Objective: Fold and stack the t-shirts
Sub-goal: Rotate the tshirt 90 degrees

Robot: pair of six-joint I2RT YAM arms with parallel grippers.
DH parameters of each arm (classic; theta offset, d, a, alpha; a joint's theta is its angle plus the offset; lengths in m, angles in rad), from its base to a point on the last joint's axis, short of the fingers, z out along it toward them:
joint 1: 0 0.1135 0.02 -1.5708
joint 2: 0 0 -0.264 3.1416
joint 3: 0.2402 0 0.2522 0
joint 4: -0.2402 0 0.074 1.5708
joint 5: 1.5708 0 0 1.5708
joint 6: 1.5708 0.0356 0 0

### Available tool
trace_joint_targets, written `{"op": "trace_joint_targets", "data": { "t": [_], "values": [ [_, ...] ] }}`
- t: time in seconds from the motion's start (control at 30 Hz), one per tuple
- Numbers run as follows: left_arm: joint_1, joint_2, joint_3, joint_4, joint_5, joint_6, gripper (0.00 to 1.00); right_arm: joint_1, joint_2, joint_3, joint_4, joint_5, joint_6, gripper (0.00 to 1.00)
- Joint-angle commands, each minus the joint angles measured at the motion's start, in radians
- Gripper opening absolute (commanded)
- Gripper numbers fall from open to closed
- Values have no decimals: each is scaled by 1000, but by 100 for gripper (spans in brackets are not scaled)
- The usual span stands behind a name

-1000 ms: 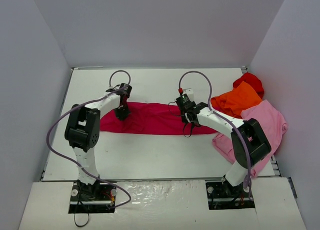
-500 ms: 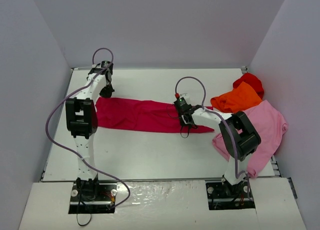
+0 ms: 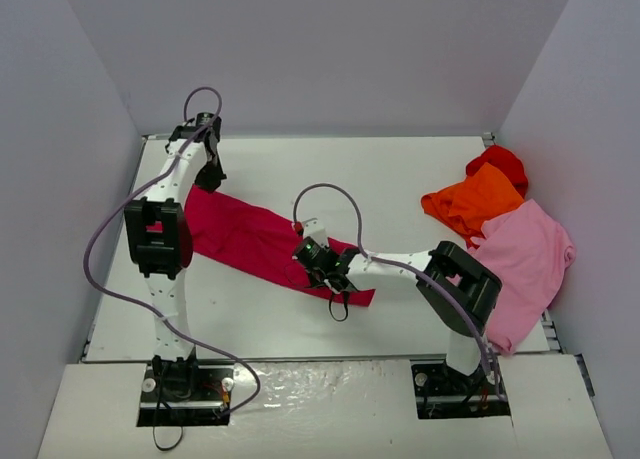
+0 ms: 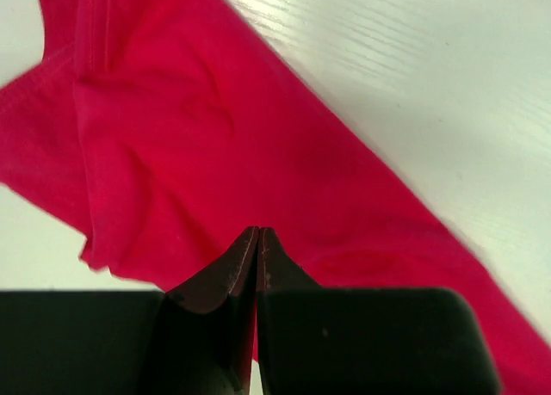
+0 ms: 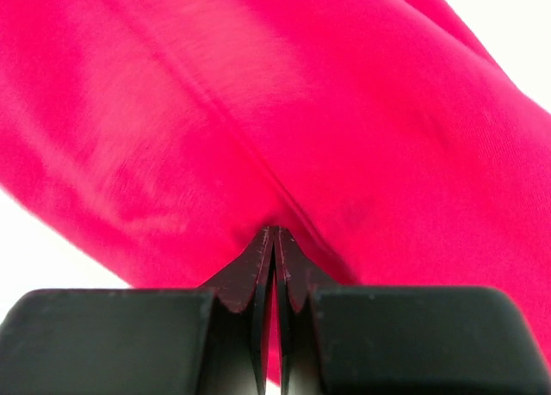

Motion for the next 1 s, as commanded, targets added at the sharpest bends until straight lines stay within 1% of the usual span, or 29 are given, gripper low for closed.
{"op": "trace_joint_targets", "data": {
  "t": [0.0, 0.07, 0.2, 0.27, 0.3, 0.33, 0.37, 0.43, 0.5, 0.53, 0.6, 0.73, 0.87, 0.97],
  "values": [
    [1, -277, -15, -49, 10, 12, 0, 129, 38, -44, -194, -191, 160, 0],
    [1, -361, -74, -43, -18, 8, 0, 187, 27, -25, -204, -193, 174, 0],
    [2, -526, -185, -27, -65, -2, 0, 225, 3, 14, -216, -176, 178, 0],
    [2, -570, -235, -19, -83, -8, 0, 230, -16, 28, -224, -151, 169, 0],
    [2, -600, -266, -2, -84, -13, 0, 229, -33, 39, -230, -118, 165, 0],
    [2, -617, -311, 18, -79, -17, 0, 228, -58, 56, -237, -52, 161, 0],
    [2, -618, -337, 29, -69, -17, 0, 228, -76, 56, -244, -52, 161, 0],
    [4, -626, -418, 47, -58, -40, 0, 214, -162, 86, -250, 72, 155, 0],
    [4, -628, -456, 74, -47, -45, 0, 202, -212, 113, -249, 118, 143, 0],
    [4, -631, -507, 115, -28, -50, 0, 192, -243, 132, -248, 140, 131, 0],
    [3, -605, -534, 151, -27, -58, 0, 187, -289, 154, -238, 172, 99, 0],
    [5, -517, -544, 220, -41, -73, 0, 118, -304, 157, -234, 167, 56, 0],
    [2, -416, -522, 257, -69, -96, 0, 59, -296, 106, -229, 112, 60, 0],
    [4, -362, -504, 274, -102, -105, 0, 52, -288, 63, -226, 100, 68, 0]
  ]
}}
